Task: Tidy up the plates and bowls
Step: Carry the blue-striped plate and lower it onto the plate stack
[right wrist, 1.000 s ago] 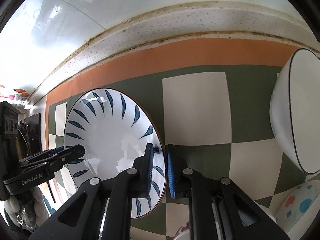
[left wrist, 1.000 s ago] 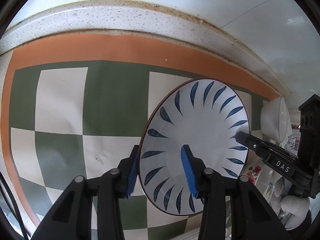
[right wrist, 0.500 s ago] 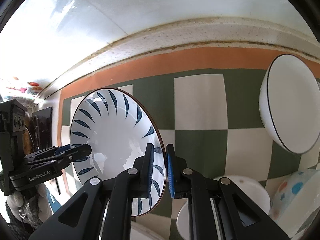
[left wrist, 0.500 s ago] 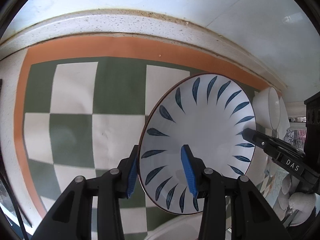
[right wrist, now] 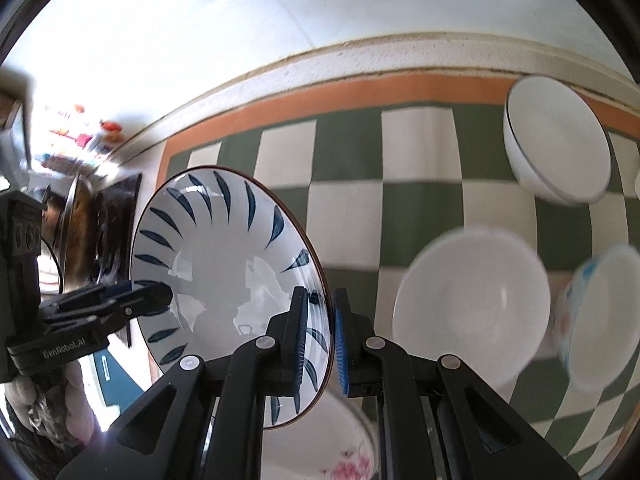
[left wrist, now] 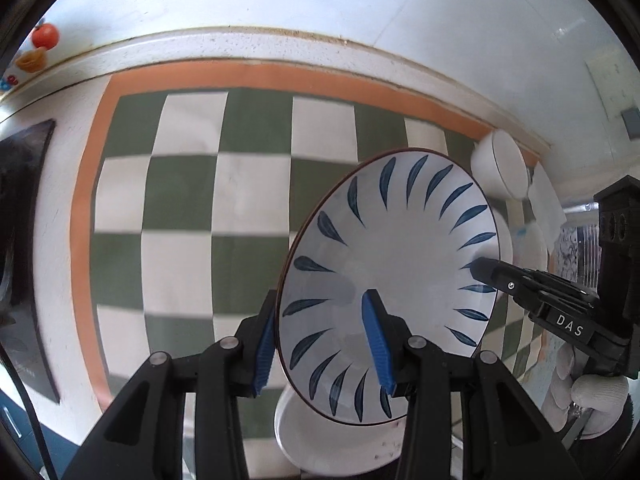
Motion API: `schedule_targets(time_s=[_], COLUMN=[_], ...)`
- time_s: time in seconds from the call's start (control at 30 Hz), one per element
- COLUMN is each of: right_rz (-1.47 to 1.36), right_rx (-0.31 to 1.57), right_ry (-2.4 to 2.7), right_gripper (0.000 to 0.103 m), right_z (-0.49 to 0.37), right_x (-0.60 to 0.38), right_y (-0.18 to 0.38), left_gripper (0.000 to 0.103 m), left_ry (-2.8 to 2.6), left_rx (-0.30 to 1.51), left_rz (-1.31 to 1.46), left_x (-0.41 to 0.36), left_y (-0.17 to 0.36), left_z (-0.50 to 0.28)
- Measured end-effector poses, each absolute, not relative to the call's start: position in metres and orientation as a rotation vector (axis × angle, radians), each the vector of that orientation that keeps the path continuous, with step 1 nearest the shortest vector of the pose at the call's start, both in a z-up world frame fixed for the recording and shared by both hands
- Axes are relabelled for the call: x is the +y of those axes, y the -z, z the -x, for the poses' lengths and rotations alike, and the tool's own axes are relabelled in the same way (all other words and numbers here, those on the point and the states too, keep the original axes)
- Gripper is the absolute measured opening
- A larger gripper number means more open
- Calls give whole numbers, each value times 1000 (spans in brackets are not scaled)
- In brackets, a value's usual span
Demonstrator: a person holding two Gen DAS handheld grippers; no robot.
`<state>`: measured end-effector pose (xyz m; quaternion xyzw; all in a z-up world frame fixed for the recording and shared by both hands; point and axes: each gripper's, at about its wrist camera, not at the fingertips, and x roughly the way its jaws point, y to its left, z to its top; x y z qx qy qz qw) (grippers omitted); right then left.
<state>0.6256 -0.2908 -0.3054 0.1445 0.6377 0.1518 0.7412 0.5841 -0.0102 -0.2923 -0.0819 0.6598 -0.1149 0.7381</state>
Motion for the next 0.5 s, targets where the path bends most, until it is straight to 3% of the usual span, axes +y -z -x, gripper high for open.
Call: schedule_targets(time_s=[0.5], right_rz=[-374], right_rx=[1437], right_ry=[-358], right_gripper=[14], right_z=[-498], right_x=[-310], right_y=[333], left_gripper=[37], left_ry=[263], left_rx=[1569], left_rz=[154], left_x=[-36], left_y=[339], left_z=[-485])
